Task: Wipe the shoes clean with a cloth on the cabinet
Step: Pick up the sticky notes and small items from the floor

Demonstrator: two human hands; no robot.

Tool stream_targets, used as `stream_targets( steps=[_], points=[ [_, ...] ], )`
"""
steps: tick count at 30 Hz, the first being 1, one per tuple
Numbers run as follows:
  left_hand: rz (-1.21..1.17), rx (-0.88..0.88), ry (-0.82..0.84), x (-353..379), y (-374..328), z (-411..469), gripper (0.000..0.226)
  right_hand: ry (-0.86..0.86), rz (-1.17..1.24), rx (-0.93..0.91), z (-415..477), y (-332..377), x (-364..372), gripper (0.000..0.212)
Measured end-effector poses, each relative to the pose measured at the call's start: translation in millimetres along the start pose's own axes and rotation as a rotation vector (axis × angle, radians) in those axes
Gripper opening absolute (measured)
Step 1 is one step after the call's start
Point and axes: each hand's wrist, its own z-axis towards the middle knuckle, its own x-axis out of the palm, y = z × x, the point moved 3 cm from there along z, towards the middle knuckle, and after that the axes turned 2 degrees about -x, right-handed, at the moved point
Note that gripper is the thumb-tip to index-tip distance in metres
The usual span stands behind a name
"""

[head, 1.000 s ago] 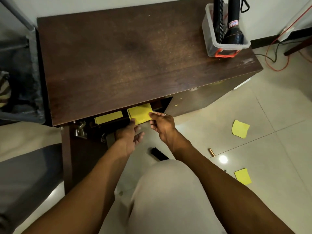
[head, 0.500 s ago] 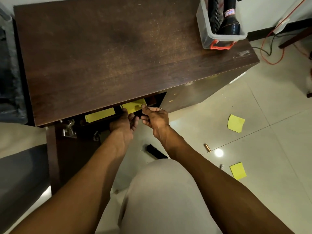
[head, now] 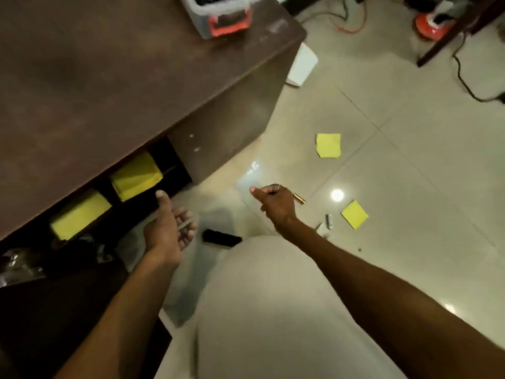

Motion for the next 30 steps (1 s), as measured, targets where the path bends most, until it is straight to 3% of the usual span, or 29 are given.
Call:
stream_targets(
  steps=[4,7,12,17,22,25,30],
  points=[
    [0.130,-0.060,0.123,46.8,35.9,5.6,0.075,-0.268,-0.172,-0.005,44.9,-43.7,-97.5,0.021],
    [0.264,-0.089,0.221,77.4,51.0,6.6,0.059,-0.386,-0.272,0.045,72.0,-85.0,-168.9,0.021],
    [0.389,0.056,0.270,101.0,53.3,3.4,0.044,-0.550,-0.558,0.048,95.8,-138.2,-232.9,0.028],
    [0.429,0.086,0.276,106.0,56.5,24.3,0.037,-0.486,-0.633,0.174,114.1,-160.0,-241.7,0.073],
    [0.464,0.038,0.284,107.6,73.8,41.4,0.034,-0.464,-0.633,0.267,127.4,-165.8,-257.1,0.092],
    [0.491,0.030,0.320,112.1,80.6,47.0,0.032,-0.430,-0.651,0.252,135.1,-161.6,-265.0,0.090],
    [0.497,0.047,0.334,125.6,82.8,56.6,0.017,-0.400,-0.389,0.048,135.0,-147.1,-222.1,0.064]
  ],
)
